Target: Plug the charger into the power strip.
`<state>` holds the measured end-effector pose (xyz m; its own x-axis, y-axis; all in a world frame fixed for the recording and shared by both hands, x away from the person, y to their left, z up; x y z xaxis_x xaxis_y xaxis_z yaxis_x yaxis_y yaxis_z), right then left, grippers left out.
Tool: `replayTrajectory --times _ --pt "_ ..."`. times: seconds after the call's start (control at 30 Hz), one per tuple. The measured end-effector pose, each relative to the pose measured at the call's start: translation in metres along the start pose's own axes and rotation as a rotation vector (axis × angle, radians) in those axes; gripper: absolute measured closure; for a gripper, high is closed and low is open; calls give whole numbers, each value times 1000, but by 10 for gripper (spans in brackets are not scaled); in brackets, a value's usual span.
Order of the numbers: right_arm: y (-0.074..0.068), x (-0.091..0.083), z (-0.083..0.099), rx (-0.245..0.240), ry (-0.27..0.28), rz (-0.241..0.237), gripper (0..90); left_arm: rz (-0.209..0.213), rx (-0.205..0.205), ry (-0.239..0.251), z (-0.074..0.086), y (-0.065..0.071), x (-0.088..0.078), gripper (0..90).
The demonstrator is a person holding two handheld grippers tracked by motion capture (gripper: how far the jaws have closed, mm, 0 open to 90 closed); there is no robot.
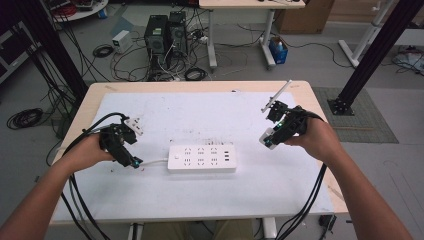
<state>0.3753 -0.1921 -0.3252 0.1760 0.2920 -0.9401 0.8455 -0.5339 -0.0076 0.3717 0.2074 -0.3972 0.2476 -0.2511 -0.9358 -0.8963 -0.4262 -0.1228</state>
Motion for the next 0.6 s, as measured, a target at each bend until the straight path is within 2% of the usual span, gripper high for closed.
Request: replayTrajectory --times 0.1,0.17,0.23,0.27,0.3,0.43,0.47,0.6 --pt "-6 4 -7 -71 -20 4 623 4 -13 17 0 1 3 210" --pt "-10 8 -15 -128 -17 0 623 10 -3 12 0 1 5 210" --pt "-14 12 -23 -165 -19 -5 623 13 -3 14 1 1 7 210" --pt "-15 15 -26 -180 -26 -14 623 16 -16 23 1 2 8 210" --pt "-16 18 -30 -199 -31 -22 623 14 -9 20 2 2 8 210" --pt "-22 31 -44 -244 -67 -31 623 19 -14 20 5 2 10 210" --pt "-23 33 -47 -251 -71 -32 622 22 -31 31 4 3 10 210" --pt "-27 40 -59 -291 -56 -45 623 24 -34 36 5 4 10 210"
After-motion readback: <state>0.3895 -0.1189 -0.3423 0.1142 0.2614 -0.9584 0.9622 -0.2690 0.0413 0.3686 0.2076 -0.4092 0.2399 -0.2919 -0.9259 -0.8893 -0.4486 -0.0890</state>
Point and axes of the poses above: each handheld gripper's, and its own axes: x roughly forward along the jaws, z roughly out of its underside, y roughly to its right, the point moved 7 cm from there along x, roughly forward along the jaws, and after that the axes turned 5 degrees about -z, right-handed, at the moved point
